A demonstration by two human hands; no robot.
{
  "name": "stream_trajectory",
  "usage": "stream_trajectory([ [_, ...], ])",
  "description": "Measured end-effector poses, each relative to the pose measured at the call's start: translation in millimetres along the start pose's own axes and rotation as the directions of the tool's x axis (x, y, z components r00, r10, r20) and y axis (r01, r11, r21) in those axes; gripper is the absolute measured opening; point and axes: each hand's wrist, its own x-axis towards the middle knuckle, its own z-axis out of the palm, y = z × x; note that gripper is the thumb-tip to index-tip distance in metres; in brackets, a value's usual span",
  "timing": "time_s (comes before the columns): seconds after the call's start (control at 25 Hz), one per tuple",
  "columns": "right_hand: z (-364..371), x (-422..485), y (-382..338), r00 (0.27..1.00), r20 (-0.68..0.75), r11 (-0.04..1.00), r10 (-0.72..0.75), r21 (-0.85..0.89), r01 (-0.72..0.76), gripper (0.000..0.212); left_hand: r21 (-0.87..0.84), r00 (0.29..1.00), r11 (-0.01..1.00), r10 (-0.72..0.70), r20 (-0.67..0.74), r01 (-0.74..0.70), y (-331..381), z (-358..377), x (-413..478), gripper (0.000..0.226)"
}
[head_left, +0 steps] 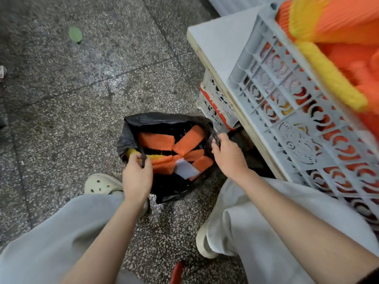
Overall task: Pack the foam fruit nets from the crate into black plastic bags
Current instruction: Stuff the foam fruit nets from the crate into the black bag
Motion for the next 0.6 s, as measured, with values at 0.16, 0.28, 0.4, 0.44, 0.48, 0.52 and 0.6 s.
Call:
stream_trajectory([
  [0.16,-15,0,19,0.972,0.188,0.99,0.139,-0.042,-0.134,0.03,0.168,0.984,0.985,0.002,0.18,-0.033,-7,18,-9,0.021],
  [0.28,-27,-8,23,0.944,0.294,0.988,0.151,-0.013,-0.154,0.039,0.201,0.965,0.979,-0.034,0.262,-0.02,-3,26,-13,0.029],
  [0.4,-52,-24,15,0.943,0.325,0.997,0.078,-0.044,-0.067,0.05,0.22,0.952,0.973,0.002,0.306,-0.073,13,30,-19,0.045],
  [0.44,-66,-31,9,0.954,0.297,0.998,0.038,-0.065,-0.019,0.048,0.222,0.952,0.968,0.042,0.302,-0.114,23,29,-23,0.047],
  [0.48,-82,-38,2,0.968,0.252,0.996,-0.01,-0.084,0.032,0.045,0.226,0.953,0.957,0.117,0.279,-0.184,36,26,-28,0.048],
  [0.52,-99,-48,-7,0.98,0.193,0.993,-0.054,-0.096,0.074,0.042,0.228,0.944,0.934,0.218,0.249,-0.276,53,23,-34,0.046],
  [0.6,-139,-70,-25,0.987,0.029,0.98,-0.156,-0.119,0.158,0.036,0.179,0.86,0.845,0.472,0.194,-0.504,99,13,-55,0.041],
])
